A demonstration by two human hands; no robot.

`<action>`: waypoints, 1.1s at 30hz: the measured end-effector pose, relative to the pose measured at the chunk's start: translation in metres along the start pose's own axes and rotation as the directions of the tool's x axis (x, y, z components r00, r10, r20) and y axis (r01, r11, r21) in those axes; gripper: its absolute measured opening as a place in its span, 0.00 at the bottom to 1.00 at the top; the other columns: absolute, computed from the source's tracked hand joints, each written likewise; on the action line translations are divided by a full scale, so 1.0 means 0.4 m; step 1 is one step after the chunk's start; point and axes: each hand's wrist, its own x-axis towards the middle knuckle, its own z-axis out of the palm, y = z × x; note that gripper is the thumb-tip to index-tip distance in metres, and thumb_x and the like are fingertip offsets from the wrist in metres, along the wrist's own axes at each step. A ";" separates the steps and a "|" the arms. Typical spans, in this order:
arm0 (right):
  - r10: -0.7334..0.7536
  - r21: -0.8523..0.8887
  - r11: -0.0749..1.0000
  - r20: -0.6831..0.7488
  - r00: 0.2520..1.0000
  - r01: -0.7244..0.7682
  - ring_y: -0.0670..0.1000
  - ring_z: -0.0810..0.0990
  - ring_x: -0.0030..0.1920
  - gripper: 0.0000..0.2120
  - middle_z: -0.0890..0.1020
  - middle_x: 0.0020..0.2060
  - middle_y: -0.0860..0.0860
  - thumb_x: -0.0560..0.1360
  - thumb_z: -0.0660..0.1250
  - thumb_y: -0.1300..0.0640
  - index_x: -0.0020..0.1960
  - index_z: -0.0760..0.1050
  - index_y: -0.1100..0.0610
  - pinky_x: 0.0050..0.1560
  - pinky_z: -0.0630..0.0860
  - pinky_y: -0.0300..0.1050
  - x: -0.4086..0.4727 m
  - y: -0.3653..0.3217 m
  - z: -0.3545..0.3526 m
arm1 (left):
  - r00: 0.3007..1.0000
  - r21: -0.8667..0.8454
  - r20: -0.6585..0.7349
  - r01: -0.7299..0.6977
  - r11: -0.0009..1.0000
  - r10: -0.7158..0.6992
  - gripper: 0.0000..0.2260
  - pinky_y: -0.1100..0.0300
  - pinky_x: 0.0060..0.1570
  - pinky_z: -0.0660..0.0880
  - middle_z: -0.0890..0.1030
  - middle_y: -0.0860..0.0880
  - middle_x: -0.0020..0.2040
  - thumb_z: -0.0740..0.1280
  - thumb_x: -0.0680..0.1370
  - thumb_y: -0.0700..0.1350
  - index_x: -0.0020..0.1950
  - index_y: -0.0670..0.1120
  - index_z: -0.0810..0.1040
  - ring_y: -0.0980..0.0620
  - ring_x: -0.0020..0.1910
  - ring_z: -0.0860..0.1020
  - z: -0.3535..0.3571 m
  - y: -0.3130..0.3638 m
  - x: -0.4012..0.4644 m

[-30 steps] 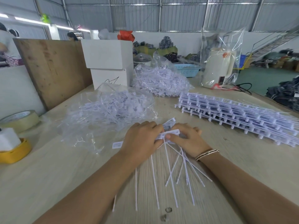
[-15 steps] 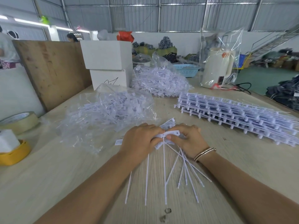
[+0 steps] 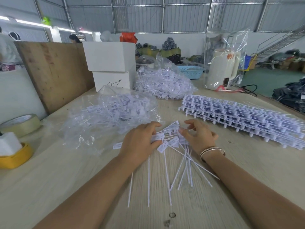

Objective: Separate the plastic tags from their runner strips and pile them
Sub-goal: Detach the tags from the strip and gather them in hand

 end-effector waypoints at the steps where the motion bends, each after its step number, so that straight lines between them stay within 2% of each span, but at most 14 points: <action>1: -0.035 -0.012 0.999 -0.036 0.999 0.035 0.46 0.71 0.54 0.10 0.74 0.47 0.41 0.72 0.66 0.43 0.53 0.74 0.43 0.51 0.53 0.43 -0.003 -0.001 0.000 | 1.000 0.002 0.005 -0.007 1.000 0.007 0.21 0.63 0.40 0.65 0.78 0.55 0.50 0.68 0.74 0.49 0.66 0.52 0.70 0.54 0.47 0.75 0.000 0.005 0.001; 3: -0.206 -0.039 0.978 -0.078 0.975 0.204 0.45 0.70 0.54 0.13 0.74 0.48 0.41 0.73 0.61 0.40 0.52 0.77 0.45 0.51 0.52 0.42 -0.020 -0.019 0.001 | 0.999 -0.009 0.011 -0.032 0.999 0.032 0.23 0.63 0.40 0.65 0.77 0.54 0.51 0.69 0.74 0.48 0.67 0.51 0.69 0.54 0.47 0.75 -0.003 0.018 0.003; 5: -0.344 -0.059 0.937 0.006 0.939 0.344 0.43 0.68 0.54 0.19 0.74 0.48 0.39 0.71 0.55 0.36 0.48 0.80 0.44 0.50 0.52 0.43 -0.042 -0.044 0.006 | 0.997 -0.006 0.005 -0.072 0.997 0.072 0.23 0.62 0.39 0.65 0.76 0.52 0.53 0.69 0.73 0.49 0.67 0.49 0.69 0.51 0.46 0.76 -0.005 0.035 0.004; 7: -0.389 -0.049 0.917 0.108 0.915 0.396 0.42 0.65 0.56 0.15 0.74 0.48 0.38 0.72 0.60 0.38 0.45 0.81 0.44 0.52 0.53 0.46 -0.055 -0.056 0.012 | 0.994 -0.012 -0.008 -0.107 0.994 0.107 0.22 0.59 0.39 0.67 0.76 0.50 0.54 0.68 0.74 0.50 0.66 0.48 0.70 0.48 0.46 0.77 -0.005 0.051 0.004; 9: -0.358 0.069 0.934 0.179 0.916 0.352 0.43 0.66 0.58 0.04 0.75 0.48 0.37 0.74 0.66 0.45 0.44 0.80 0.41 0.59 0.55 0.48 -0.049 -0.050 0.009 | 0.989 -0.031 0.015 -0.148 0.988 0.149 0.20 0.59 0.40 0.68 0.76 0.50 0.55 0.67 0.75 0.51 0.65 0.48 0.71 0.49 0.47 0.77 -0.004 0.058 0.002; 12: -0.230 0.298 0.941 0.212 0.950 0.162 0.51 0.71 0.59 0.06 0.77 0.46 0.42 0.74 0.67 0.54 0.41 0.77 0.45 0.65 0.61 0.57 -0.027 -0.035 -0.005 | 0.978 -0.076 0.071 -0.190 0.979 0.195 0.17 0.58 0.45 0.72 0.76 0.53 0.55 0.66 0.75 0.50 0.62 0.48 0.73 0.53 0.50 0.76 -0.009 0.048 -0.008; 14: -0.168 0.315 0.943 0.183 0.969 0.104 0.54 0.72 0.59 0.07 0.77 0.45 0.45 0.74 0.67 0.58 0.38 0.77 0.49 0.65 0.61 0.60 -0.018 -0.031 -0.010 | 0.982 -0.078 0.074 -0.166 0.983 0.171 0.17 0.55 0.46 0.74 0.77 0.53 0.55 0.63 0.73 0.45 0.61 0.48 0.73 0.52 0.51 0.76 -0.014 0.035 -0.012; 16: -0.159 0.319 0.943 0.183 0.970 0.094 0.54 0.73 0.58 0.09 0.78 0.44 0.44 0.74 0.68 0.58 0.36 0.76 0.48 0.65 0.60 0.61 -0.019 -0.028 -0.007 | 0.983 -0.038 0.074 -0.165 0.986 0.168 0.17 0.54 0.46 0.73 0.77 0.52 0.55 0.64 0.71 0.43 0.60 0.48 0.73 0.51 0.51 0.76 -0.011 0.029 -0.010; 20: -0.211 0.370 0.921 0.209 0.955 0.123 0.54 0.74 0.57 0.10 0.79 0.44 0.44 0.73 0.68 0.58 0.36 0.77 0.46 0.65 0.62 0.58 -0.028 -0.038 -0.006 | 0.986 0.028 0.023 -0.165 0.986 0.165 0.10 0.56 0.42 0.71 0.77 0.51 0.49 0.68 0.74 0.45 0.54 0.46 0.75 0.50 0.46 0.76 0.003 0.039 -0.003; 22: -0.235 0.409 0.904 0.236 0.943 0.122 0.55 0.75 0.53 0.06 0.80 0.42 0.50 0.72 0.70 0.58 0.37 0.80 0.52 0.62 0.66 0.57 -0.030 -0.041 -0.007 | 0.984 0.049 -0.004 -0.178 0.983 0.178 0.07 0.55 0.40 0.72 0.77 0.49 0.46 0.70 0.74 0.45 0.50 0.45 0.77 0.49 0.43 0.77 0.004 0.044 -0.002; 24: -0.252 0.375 0.916 0.271 0.929 0.139 0.55 0.77 0.49 0.07 0.81 0.41 0.56 0.72 0.70 0.56 0.39 0.81 0.58 0.59 0.67 0.60 -0.031 -0.041 -0.006 | 0.978 0.083 -0.027 -0.203 0.976 0.206 0.06 0.53 0.38 0.73 0.78 0.48 0.43 0.71 0.72 0.44 0.47 0.44 0.79 0.47 0.40 0.77 0.005 0.045 -0.003; 28: -0.261 0.295 0.939 0.270 0.927 0.178 0.50 0.74 0.52 0.04 0.80 0.40 0.45 0.72 0.69 0.53 0.40 0.79 0.46 0.62 0.63 0.62 -0.032 -0.039 -0.009 | 0.984 0.068 -0.027 -0.176 0.982 0.178 0.08 0.57 0.40 0.70 0.81 0.50 0.46 0.69 0.75 0.46 0.52 0.47 0.81 0.49 0.43 0.79 0.008 0.042 -0.001; 30: -0.278 0.269 0.940 0.252 0.927 0.209 0.47 0.72 0.51 0.07 0.78 0.38 0.41 0.72 0.69 0.52 0.39 0.76 0.41 0.62 0.62 0.62 -0.034 -0.043 -0.012 | 0.991 0.045 -0.013 -0.136 0.990 0.136 0.09 0.60 0.40 0.68 0.80 0.53 0.49 0.66 0.76 0.47 0.55 0.50 0.81 0.51 0.45 0.78 0.009 0.036 0.001; 33: -0.325 0.225 0.934 0.200 0.925 0.279 0.46 0.71 0.48 0.14 0.75 0.34 0.40 0.72 0.70 0.54 0.36 0.72 0.36 0.59 0.63 0.62 -0.037 -0.048 -0.013 | 0.993 0.011 0.003 -0.119 0.993 0.119 0.09 0.61 0.39 0.69 0.80 0.54 0.46 0.65 0.77 0.49 0.55 0.54 0.82 0.53 0.43 0.78 0.009 0.030 0.000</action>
